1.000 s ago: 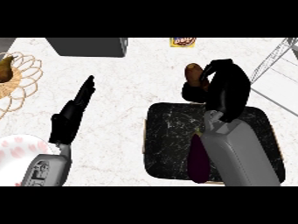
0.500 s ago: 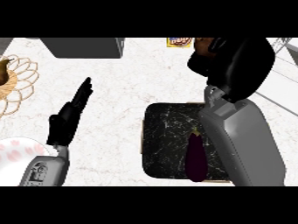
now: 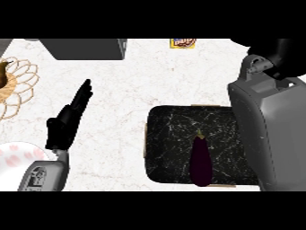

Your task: Pick the sweet potato from the tray and place it in the tiered shelf

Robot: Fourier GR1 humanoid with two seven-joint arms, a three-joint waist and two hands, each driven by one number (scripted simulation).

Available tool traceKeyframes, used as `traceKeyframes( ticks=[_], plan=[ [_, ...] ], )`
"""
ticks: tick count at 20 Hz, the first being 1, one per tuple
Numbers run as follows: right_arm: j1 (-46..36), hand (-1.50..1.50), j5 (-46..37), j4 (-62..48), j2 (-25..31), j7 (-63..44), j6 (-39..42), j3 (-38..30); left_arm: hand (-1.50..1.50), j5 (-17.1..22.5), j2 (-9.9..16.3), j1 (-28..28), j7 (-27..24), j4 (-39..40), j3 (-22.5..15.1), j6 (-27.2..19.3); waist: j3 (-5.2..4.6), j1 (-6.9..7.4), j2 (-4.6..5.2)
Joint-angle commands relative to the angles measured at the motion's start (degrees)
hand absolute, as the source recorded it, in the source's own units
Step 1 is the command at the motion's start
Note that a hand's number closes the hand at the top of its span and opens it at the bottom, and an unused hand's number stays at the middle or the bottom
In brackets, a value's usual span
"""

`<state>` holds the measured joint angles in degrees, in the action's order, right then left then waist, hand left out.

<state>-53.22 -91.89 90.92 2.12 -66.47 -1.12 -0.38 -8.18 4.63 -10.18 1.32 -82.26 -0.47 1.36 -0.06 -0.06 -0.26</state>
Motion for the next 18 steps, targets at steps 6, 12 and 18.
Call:
traceKeyframes(
  ticks=[6,12,18],
  plan=[
    [-7.51,1.5,-3.9,-2.63,3.59,-3.0,6.8,-8.67,0.0,-2.42,-2.92,0.2,-0.01,-0.22,-2.47,-2.6,0.02,0.16,0.2],
    [-7.03,1.5,-2.54,-4.54,9.8,3.87,5.17,-13.46,0.0,-1.4,-0.45,-0.92,-1.8,2.31,-0.27,-0.56,0.03,-0.01,0.33],
    [-6.48,1.5,-2.92,-6.93,14.59,8.44,6.69,-14.12,0.0,0.0,-0.28,0.04,1.55,-1.88,0.25,0.02,0.05,0.41,0.23]
  ],
)
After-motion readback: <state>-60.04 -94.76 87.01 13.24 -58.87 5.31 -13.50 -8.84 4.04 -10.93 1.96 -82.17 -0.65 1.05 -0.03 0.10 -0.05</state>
